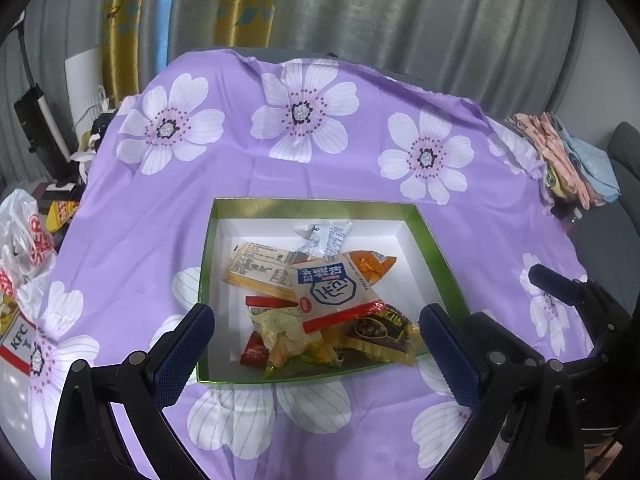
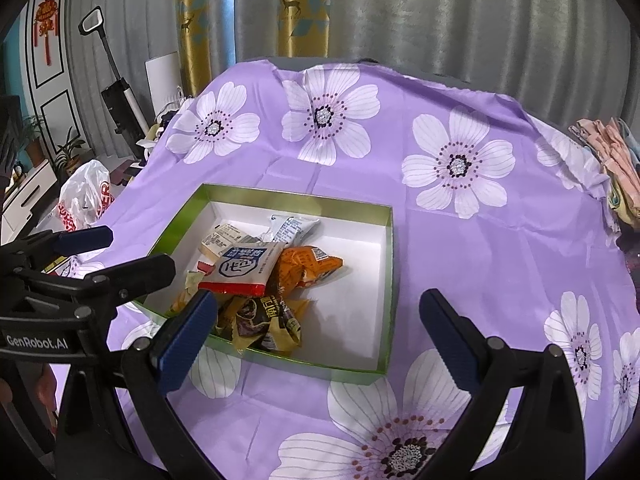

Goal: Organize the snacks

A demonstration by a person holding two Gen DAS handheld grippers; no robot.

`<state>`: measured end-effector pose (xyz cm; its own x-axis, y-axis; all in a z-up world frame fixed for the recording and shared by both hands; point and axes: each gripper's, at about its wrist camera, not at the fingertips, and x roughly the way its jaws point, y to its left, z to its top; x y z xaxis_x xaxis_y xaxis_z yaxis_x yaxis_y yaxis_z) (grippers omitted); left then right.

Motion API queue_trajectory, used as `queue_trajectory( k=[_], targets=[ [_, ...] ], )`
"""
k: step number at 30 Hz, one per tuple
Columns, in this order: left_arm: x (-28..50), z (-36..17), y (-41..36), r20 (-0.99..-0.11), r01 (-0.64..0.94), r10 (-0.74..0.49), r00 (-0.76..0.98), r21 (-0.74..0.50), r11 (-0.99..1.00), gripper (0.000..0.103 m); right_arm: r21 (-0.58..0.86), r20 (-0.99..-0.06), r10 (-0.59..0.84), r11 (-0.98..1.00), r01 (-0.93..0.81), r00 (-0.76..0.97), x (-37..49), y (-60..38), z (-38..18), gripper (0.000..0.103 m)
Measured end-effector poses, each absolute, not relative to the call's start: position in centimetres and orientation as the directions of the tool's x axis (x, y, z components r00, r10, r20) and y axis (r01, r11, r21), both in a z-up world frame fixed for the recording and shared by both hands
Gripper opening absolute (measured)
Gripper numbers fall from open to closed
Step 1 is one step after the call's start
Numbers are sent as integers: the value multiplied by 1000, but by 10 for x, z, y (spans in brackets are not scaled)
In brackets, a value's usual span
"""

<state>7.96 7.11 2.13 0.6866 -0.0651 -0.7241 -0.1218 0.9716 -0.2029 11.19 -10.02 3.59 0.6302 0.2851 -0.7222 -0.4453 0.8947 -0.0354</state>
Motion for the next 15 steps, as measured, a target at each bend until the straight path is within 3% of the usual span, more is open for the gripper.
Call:
queue_trajectory(
  k=[15],
  targets=[
    [63, 37, 75, -691, -127, -31, 722, -176, 976, 102, -55, -695, 288, 893, -447, 659, 99, -101, 52, 103]
  ],
)
